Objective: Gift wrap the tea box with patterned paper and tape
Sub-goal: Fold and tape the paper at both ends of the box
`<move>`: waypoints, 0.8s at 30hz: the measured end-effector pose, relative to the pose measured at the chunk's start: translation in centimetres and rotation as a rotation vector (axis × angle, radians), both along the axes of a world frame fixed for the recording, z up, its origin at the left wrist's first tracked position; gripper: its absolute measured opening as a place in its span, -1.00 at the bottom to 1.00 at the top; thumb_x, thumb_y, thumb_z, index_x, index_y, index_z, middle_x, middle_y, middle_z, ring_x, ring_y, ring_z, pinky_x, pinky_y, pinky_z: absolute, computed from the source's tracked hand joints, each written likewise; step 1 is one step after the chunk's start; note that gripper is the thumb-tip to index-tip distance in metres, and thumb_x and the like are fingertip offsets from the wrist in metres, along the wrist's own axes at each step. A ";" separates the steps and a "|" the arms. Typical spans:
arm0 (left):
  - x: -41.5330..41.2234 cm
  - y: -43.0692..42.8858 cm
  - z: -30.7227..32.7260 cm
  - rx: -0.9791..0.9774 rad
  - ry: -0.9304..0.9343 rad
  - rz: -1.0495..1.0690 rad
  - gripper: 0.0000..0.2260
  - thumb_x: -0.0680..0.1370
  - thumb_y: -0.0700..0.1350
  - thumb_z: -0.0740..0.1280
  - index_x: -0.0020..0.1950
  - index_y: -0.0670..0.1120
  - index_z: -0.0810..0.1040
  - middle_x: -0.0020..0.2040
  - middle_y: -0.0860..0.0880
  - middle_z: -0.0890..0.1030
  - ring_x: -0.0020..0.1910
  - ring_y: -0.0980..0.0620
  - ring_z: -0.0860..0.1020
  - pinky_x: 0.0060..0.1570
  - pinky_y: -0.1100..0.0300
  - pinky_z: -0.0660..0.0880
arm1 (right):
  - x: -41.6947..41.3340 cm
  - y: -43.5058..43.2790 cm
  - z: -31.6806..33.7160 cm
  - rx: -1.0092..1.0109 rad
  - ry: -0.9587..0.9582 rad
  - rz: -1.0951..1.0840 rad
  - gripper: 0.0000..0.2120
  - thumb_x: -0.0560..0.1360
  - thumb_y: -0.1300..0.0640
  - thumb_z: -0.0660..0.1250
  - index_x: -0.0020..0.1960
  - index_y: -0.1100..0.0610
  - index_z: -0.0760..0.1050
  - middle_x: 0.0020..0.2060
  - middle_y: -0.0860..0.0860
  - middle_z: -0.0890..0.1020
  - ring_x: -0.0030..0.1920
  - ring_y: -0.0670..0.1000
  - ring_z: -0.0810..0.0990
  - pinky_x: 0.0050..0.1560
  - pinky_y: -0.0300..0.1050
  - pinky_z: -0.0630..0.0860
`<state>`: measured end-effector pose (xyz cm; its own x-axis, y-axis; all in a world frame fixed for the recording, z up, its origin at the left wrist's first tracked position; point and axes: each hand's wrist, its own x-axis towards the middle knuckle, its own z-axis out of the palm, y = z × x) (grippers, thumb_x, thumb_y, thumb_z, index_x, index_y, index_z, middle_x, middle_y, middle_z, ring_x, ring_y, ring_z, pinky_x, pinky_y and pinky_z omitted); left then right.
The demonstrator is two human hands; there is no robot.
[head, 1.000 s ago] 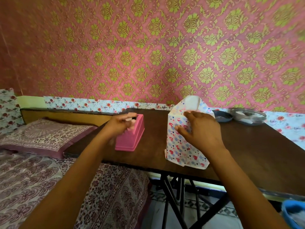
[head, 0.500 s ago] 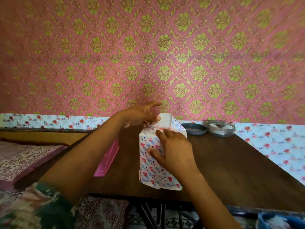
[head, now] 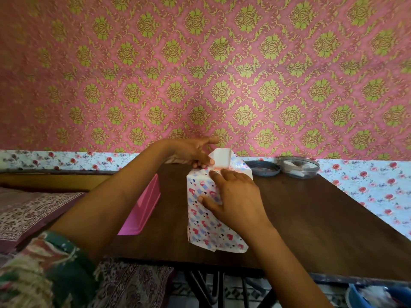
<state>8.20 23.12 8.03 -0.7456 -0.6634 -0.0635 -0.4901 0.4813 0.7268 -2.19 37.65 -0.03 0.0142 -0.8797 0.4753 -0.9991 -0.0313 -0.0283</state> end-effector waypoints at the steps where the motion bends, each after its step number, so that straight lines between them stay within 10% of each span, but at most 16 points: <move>1: -0.1 0.0 0.1 -0.017 -0.031 0.000 -0.35 0.52 -0.25 0.33 0.51 0.04 0.09 -0.30 -0.05 0.52 -0.40 0.16 0.47 -0.39 0.34 0.42 | 0.0 0.0 0.1 0.005 -0.001 0.002 -0.38 0.52 -0.30 0.06 0.48 -0.03 0.12 0.45 0.03 0.27 0.42 0.06 0.25 0.42 -0.05 0.15; 9: -1.9 0.7 1.2 -0.248 -0.349 0.028 -0.28 0.50 -0.21 0.36 0.51 0.03 0.00 -0.04 -0.14 0.57 -0.28 0.06 0.49 -0.33 0.29 0.46 | -0.1 -0.1 0.4 0.038 -0.009 -0.001 -0.38 0.52 -0.28 0.08 0.49 -0.04 0.10 0.48 0.01 0.23 0.45 0.07 0.22 0.44 -0.03 0.13; 15: -0.9 0.1 0.2 -0.440 -0.441 0.190 -0.21 0.44 0.11 0.38 0.53 0.03 0.00 0.50 -0.09 0.22 0.38 -0.18 0.33 0.23 -0.01 0.39 | 0.0 0.3 0.4 0.020 -0.037 -0.004 -0.35 0.53 -0.28 0.04 0.50 0.05 0.07 0.44 0.01 0.29 0.42 0.04 0.28 0.42 -0.08 0.16; 21: 0.4 0.5 -2.3 -0.165 -0.079 0.341 -0.35 0.49 0.09 0.35 0.48 0.02 0.12 0.31 -0.10 0.38 -0.11 -0.03 0.50 -0.35 0.20 0.41 | 0.7 -0.5 0.3 0.014 -0.039 -0.103 -0.38 0.57 -0.19 0.04 0.47 0.19 0.10 0.45 0.12 0.26 0.43 0.10 0.23 0.44 -0.06 0.09; 24: 0.1 1.0 -2.6 -0.110 0.003 0.373 -0.47 0.56 -0.02 0.29 0.47 0.01 0.15 0.35 -0.10 0.36 0.00 -0.02 0.45 -0.26 0.19 0.46 | 0.8 -0.6 0.1 0.024 -0.014 -0.154 -0.39 0.58 -0.16 0.04 0.47 0.22 0.10 0.46 0.15 0.21 0.46 0.13 0.17 0.47 -0.03 0.02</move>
